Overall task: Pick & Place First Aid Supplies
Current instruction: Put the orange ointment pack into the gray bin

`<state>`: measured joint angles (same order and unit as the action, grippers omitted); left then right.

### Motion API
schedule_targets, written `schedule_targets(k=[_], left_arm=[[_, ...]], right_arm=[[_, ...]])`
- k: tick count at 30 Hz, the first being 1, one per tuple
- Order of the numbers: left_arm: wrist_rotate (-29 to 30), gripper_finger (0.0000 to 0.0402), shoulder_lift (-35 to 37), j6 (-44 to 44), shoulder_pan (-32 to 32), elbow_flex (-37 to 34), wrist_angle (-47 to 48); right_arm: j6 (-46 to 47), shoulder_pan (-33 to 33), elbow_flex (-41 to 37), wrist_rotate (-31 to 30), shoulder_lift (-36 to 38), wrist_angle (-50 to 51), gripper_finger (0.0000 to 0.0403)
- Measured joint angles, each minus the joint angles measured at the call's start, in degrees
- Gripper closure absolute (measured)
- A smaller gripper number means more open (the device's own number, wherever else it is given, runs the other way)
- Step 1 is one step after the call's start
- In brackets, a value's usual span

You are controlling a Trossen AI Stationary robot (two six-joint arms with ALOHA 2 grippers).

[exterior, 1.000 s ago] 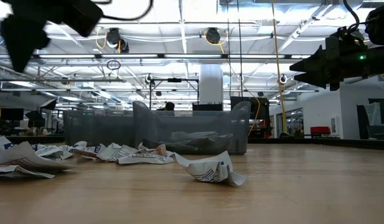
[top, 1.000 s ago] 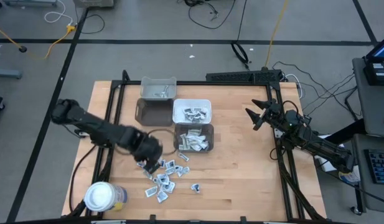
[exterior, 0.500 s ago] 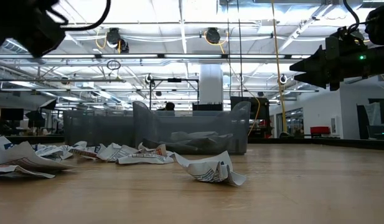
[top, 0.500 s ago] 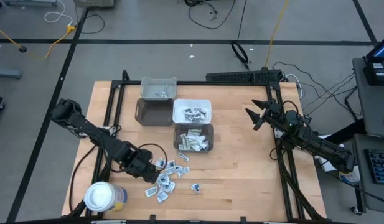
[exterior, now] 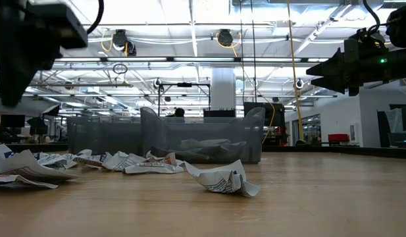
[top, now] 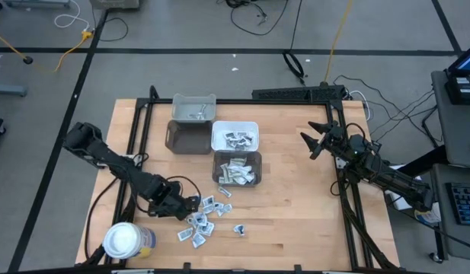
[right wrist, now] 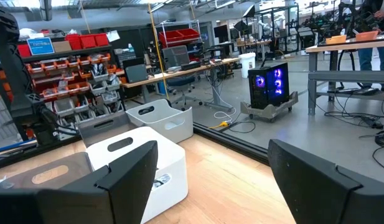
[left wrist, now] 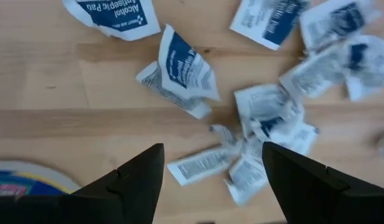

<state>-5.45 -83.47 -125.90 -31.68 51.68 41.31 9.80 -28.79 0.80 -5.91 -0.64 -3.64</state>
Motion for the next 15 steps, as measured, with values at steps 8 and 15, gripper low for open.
schedule_targets(k=[8,15], left_arm=[[-1.9,0.0145,-4.8,-3.1,-1.3,-3.0,-3.5],[0.1,0.0159,-4.8,-4.4,-0.2,-6.8,-4.8]], right_arm=[[0.0,0.0,0.0,0.0,0.0,0.0,0.0105],[0.0,0.0,0.0,0.0,0.0,0.0,0.0105]])
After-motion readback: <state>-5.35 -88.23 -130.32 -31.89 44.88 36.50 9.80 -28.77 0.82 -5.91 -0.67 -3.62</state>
